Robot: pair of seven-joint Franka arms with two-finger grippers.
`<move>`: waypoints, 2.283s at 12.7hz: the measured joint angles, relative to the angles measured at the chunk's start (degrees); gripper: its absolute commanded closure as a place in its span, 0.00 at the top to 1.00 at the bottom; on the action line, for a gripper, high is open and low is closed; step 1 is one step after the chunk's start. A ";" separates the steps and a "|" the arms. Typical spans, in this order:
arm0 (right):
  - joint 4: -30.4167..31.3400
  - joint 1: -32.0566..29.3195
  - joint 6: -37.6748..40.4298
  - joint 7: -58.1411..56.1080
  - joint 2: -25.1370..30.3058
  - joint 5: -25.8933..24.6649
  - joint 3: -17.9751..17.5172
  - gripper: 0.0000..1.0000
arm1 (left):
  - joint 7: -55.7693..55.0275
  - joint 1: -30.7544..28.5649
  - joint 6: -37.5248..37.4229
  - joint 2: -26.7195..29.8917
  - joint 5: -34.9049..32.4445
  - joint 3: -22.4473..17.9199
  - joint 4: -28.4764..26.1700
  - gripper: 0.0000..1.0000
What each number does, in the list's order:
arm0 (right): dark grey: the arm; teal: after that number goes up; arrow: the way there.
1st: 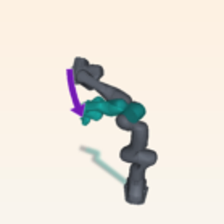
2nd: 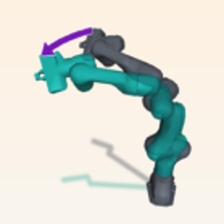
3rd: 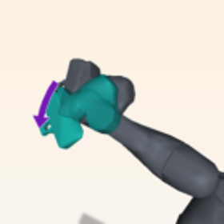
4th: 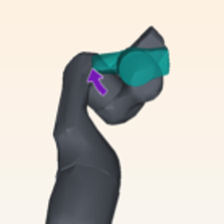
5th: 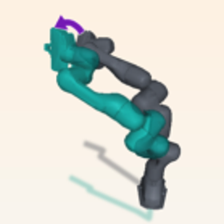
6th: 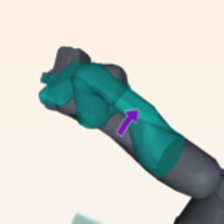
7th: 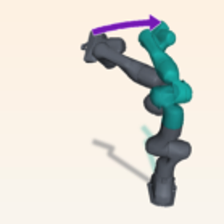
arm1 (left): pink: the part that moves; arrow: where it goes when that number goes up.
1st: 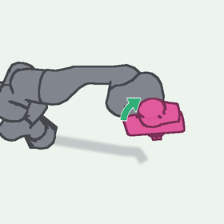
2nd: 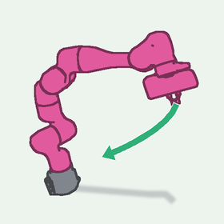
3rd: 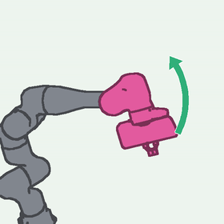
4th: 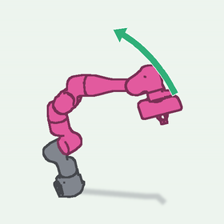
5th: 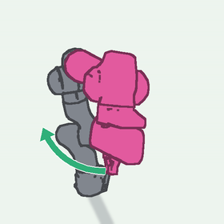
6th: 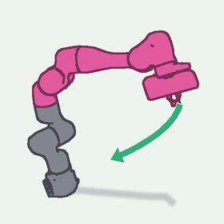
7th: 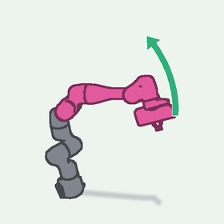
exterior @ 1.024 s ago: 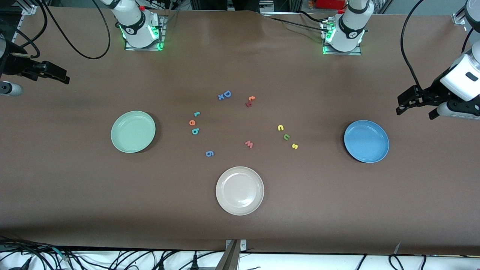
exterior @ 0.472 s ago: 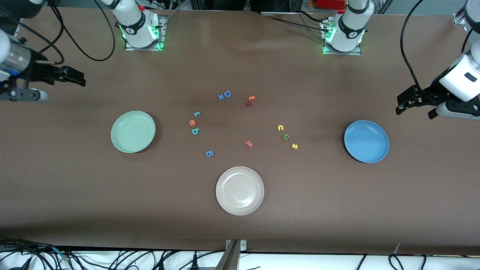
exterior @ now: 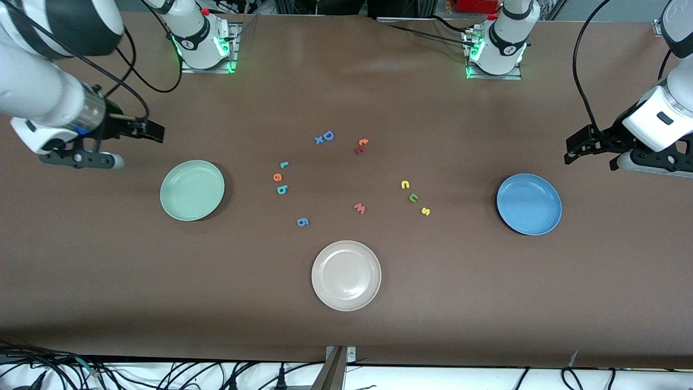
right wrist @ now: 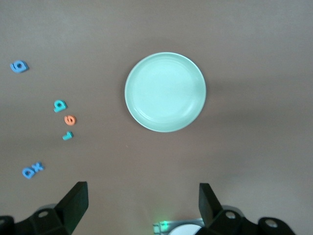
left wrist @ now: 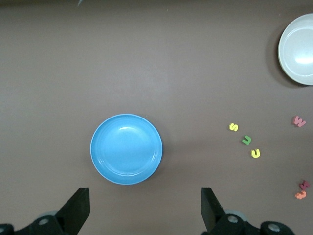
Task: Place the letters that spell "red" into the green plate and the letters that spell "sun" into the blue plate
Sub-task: 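Move the right gripper to the 9 while the left gripper nears the S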
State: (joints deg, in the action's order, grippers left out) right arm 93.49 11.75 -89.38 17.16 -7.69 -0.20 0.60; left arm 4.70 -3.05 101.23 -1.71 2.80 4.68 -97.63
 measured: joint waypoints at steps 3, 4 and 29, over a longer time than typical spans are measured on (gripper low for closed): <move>3.06 3.38 -7.14 8.45 -2.85 0.00 -0.07 1.00 | 0.13 0.47 0.19 -0.02 0.00 0.67 -2.54 1.00; 4.16 4.45 -9.91 11.22 -4.41 0.00 -0.12 1.00 | -0.31 1.13 1.52 -0.11 0.00 1.27 -3.85 1.00; 17.42 19.06 -53.27 50.55 -24.48 0.02 -0.68 0.53 | -13.14 22.28 36.83 -29.23 -8.61 1.43 -9.66 0.87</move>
State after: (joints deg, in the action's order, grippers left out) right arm 110.91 30.81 -142.64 67.71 -32.17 -0.18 -0.08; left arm -8.44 19.23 138.06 -30.94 -5.81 6.11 -107.30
